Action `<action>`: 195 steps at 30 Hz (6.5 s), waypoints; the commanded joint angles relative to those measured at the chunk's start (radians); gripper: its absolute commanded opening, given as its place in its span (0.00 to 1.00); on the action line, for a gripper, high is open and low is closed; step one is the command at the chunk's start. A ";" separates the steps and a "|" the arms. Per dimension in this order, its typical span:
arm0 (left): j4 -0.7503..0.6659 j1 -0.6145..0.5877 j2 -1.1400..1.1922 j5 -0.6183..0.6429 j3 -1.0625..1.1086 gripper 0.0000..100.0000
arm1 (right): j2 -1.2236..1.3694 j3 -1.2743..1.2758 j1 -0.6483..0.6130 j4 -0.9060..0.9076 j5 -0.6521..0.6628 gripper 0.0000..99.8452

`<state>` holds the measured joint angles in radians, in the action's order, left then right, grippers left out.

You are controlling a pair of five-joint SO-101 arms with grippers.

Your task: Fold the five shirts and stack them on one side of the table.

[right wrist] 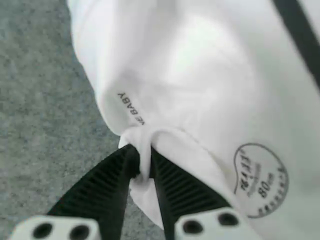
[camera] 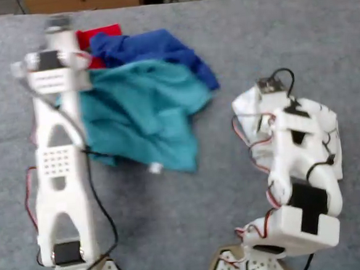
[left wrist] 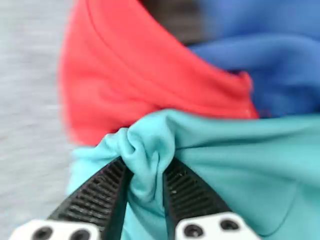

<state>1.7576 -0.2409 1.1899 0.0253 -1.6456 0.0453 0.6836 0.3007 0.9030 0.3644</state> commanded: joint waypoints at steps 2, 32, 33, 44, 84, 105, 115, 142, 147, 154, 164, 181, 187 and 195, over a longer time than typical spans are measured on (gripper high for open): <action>0.005 -0.151 -0.163 -0.011 -0.016 0.03 | 0.008 0.024 -0.035 -0.026 0.000 0.01; -0.015 0.088 -0.560 0.153 0.412 0.27 | 0.010 0.021 -0.037 -0.026 0.002 0.01; -0.032 0.122 -0.543 0.161 0.414 0.28 | 0.010 0.022 -0.037 -0.026 0.002 0.01; -0.252 0.232 -0.121 0.203 0.407 0.28 | 0.010 0.022 -0.037 -0.026 0.006 0.01; 0.003 -0.487 -0.508 0.058 -0.005 0.03 | 0.012 0.022 -0.037 -0.026 0.006 0.01; 0.003 -0.180 -0.566 0.172 0.492 0.24 | 0.012 0.022 -0.038 -0.026 0.008 0.01; -0.075 0.206 -0.456 0.172 0.544 0.24 | 0.012 0.022 -0.038 -0.026 0.008 0.01; 0.005 0.025 -0.048 0.213 0.056 0.03 | 0.012 0.022 -0.038 -0.026 0.008 0.01; 0.005 -0.031 -0.068 0.213 0.030 0.03 | 0.012 0.022 -0.038 -0.026 0.008 0.01; 0.005 -0.136 -0.235 0.213 0.031 0.03 | 0.012 0.022 -0.038 -0.026 0.008 0.01; 0.005 -0.326 -0.482 0.213 0.033 0.03 | 0.012 0.022 -0.038 -0.026 0.008 0.01; 0.005 -0.234 -0.654 0.152 0.286 0.04 | 0.012 0.022 -0.052 -0.026 0.005 0.01; -0.043 0.051 -0.617 0.160 0.568 0.21 | 0.012 0.022 -0.051 -0.026 0.005 0.01; -0.269 0.088 -0.390 0.221 0.762 0.21 | 0.012 0.022 -0.051 -0.026 0.005 0.01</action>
<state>1.5321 -0.1458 0.7649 0.2110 -0.8907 0.0453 0.6836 0.2900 0.9030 0.3659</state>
